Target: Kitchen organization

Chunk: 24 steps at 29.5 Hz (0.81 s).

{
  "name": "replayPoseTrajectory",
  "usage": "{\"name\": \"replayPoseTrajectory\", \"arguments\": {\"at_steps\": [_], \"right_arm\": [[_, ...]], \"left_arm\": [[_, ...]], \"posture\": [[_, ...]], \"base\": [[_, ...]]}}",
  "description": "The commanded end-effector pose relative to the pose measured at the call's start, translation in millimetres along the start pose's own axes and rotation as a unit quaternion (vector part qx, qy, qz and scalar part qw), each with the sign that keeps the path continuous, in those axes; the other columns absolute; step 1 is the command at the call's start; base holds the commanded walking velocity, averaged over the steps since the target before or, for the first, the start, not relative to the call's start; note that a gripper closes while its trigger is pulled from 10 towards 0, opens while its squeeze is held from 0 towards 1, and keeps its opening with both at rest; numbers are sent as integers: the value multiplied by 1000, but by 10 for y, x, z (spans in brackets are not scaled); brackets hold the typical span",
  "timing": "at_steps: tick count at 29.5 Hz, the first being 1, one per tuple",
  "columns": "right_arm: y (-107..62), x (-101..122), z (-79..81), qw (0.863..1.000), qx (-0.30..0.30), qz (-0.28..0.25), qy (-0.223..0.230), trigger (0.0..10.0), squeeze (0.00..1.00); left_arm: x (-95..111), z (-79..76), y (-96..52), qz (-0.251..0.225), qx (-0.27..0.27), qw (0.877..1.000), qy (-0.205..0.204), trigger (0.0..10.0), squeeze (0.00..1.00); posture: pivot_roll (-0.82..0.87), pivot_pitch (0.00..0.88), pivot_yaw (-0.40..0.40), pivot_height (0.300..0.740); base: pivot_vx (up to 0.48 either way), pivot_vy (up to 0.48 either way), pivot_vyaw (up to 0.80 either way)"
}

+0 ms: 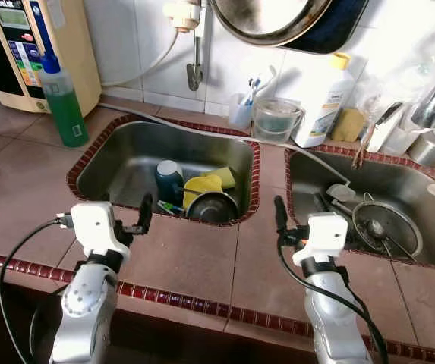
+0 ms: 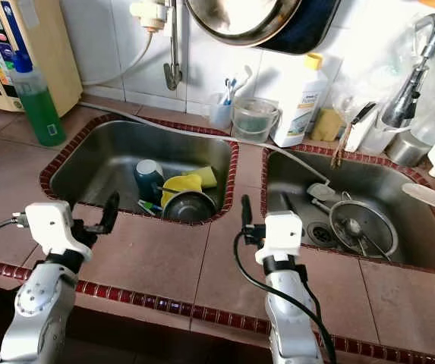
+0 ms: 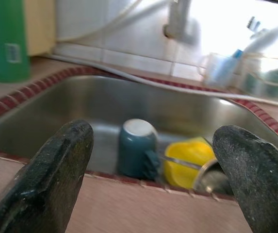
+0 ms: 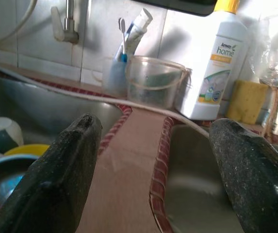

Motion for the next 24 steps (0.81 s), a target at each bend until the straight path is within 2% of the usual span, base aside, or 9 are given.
{"name": "replayPoseTrajectory", "arguments": {"at_steps": [1,7,10,14,24], "right_arm": [[-40,21,33,1000,3,-8,-2,10000,0],[-71,-4,43,1000,1,-3,4,10000,0],[-57,3,47,1000,-1,-2,4,10000,0],[-21,37,79,1000,1,-9,7,10000,0],[-44,-5,102,1000,5,-2,13,10000,0]], "left_arm": [[-17,-107,-3,2,-21,1000,5,10000,0],[-22,-113,18,1,-27,1000,-9,10000,0],[-16,-80,39,2,-19,1000,1,10000,0],[17,-94,67,-7,-29,1000,-5,10000,0],[62,-81,78,-20,-30,999,5,10000,0]], "posture": [[-143,0,-59,740],[-147,0,-57,740],[-150,0,-57,740],[-149,0,-59,740],[-144,0,-62,740]], "base": [[0,0,0],[0,0,0],[0,0,0],[0,0,0],[0,0,0]]}}
Point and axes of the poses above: a point about 5 cm out from each wrist's last joint towards the gripper, its own y axis pointing out of the wrist towards the gripper, its own x axis along the axis of the wrist's last joint, z = x × y, the point moved 5 cm from there along y, pointing out of the wrist towards the gripper, and after that the axes turned 5 degrees about y, right-handed, at the moved point
